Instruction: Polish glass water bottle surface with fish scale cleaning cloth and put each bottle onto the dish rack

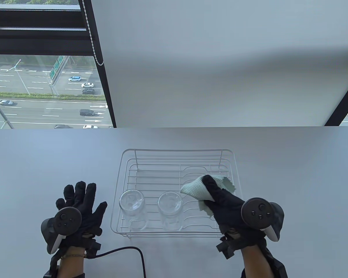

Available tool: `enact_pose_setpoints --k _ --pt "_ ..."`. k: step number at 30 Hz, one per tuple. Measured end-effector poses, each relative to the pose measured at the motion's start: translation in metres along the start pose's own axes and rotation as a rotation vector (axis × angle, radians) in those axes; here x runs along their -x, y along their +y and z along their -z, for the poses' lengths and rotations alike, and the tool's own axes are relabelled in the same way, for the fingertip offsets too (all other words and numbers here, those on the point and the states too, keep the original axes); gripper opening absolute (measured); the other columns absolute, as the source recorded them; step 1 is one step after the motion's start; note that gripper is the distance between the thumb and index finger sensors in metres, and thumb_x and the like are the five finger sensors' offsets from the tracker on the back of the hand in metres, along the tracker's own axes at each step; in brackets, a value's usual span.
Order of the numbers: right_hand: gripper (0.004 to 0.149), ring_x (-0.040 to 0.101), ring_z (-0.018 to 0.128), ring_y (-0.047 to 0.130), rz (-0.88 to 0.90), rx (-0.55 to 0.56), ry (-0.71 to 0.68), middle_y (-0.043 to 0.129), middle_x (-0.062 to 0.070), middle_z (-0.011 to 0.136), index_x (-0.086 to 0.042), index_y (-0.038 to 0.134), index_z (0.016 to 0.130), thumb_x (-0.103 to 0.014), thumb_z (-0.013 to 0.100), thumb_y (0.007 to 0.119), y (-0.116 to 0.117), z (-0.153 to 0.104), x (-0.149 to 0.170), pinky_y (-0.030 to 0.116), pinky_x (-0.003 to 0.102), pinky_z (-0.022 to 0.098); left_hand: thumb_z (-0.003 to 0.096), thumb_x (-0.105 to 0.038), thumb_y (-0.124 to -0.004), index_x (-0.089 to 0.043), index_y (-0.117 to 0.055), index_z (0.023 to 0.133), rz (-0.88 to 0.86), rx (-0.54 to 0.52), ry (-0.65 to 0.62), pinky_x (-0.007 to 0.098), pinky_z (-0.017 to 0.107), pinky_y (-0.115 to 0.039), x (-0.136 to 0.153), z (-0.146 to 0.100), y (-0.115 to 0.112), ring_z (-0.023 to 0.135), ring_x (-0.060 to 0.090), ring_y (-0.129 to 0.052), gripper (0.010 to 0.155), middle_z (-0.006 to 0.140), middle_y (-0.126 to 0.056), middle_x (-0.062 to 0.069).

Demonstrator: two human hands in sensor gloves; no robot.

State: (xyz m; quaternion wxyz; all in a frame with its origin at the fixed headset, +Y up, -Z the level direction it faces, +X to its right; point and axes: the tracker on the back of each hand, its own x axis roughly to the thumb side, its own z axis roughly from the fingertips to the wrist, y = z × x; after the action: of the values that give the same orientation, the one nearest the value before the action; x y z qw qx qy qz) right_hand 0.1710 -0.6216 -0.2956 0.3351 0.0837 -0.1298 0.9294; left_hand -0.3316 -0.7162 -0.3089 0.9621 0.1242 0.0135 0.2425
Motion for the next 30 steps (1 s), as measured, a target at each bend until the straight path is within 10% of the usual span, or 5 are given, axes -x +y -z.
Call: enact_pose_setpoints --k 7,13,18,22,30 --pt "0.059 0.029 0.056 0.097 -0.174 0.150 0.424 0.091 0.014 0.076 -0.037 0.055 0.106 -0.033 0.053 0.082 -0.014 -0.015 0.095 0.079 0.050 0.048 0.0490 -0.058 -0.079 -0.027 -0.055 0.114 -0.039 0.041 -0.011 0.068 0.074 -0.024 -0.003 0.001 -0.005 0.113 0.040 -0.021 0.075 0.122 -0.039 0.007" --pt "0.056 0.038 0.074 0.085 -0.366 -0.094 0.586 0.077 0.021 0.092 -0.039 0.057 0.105 -0.040 0.054 0.079 0.033 -0.013 0.149 0.068 0.055 0.059 0.0491 -0.057 -0.079 -0.027 -0.056 0.114 -0.048 0.050 -0.030 0.069 0.073 -0.024 -0.008 -0.001 -0.008 0.112 0.042 -0.022 0.075 0.122 -0.038 0.008" --pt "0.062 0.048 0.098 0.033 -0.352 -0.337 0.779 0.024 0.023 0.114 -0.044 0.047 0.108 -0.052 0.054 0.077 0.048 -0.020 0.167 0.033 0.061 0.072 0.0490 -0.058 -0.079 -0.027 -0.055 0.114 -0.071 0.045 -0.027 0.070 0.073 -0.024 -0.004 -0.004 -0.006 0.112 0.043 -0.020 0.076 0.122 -0.036 0.010" --pt "0.074 0.052 0.100 0.017 -0.249 -0.376 0.807 0.009 0.022 0.114 -0.045 0.032 0.110 -0.059 0.052 0.077 0.035 -0.025 0.162 0.026 0.065 0.071 0.0491 -0.058 -0.079 -0.027 -0.054 0.114 -0.078 0.050 -0.032 0.070 0.073 -0.023 -0.005 -0.004 -0.006 0.112 0.044 -0.020 0.076 0.121 -0.035 0.011" --pt "0.070 0.050 0.103 0.012 -0.316 -0.027 0.432 0.010 0.016 0.119 -0.046 0.034 0.111 -0.066 0.052 0.066 0.009 -0.029 0.110 0.015 0.068 0.069 0.0489 -0.060 -0.078 -0.030 -0.053 0.115 -0.047 0.034 -0.076 0.070 0.072 -0.021 -0.017 -0.008 -0.003 0.112 0.041 -0.018 0.077 0.123 -0.036 0.006"
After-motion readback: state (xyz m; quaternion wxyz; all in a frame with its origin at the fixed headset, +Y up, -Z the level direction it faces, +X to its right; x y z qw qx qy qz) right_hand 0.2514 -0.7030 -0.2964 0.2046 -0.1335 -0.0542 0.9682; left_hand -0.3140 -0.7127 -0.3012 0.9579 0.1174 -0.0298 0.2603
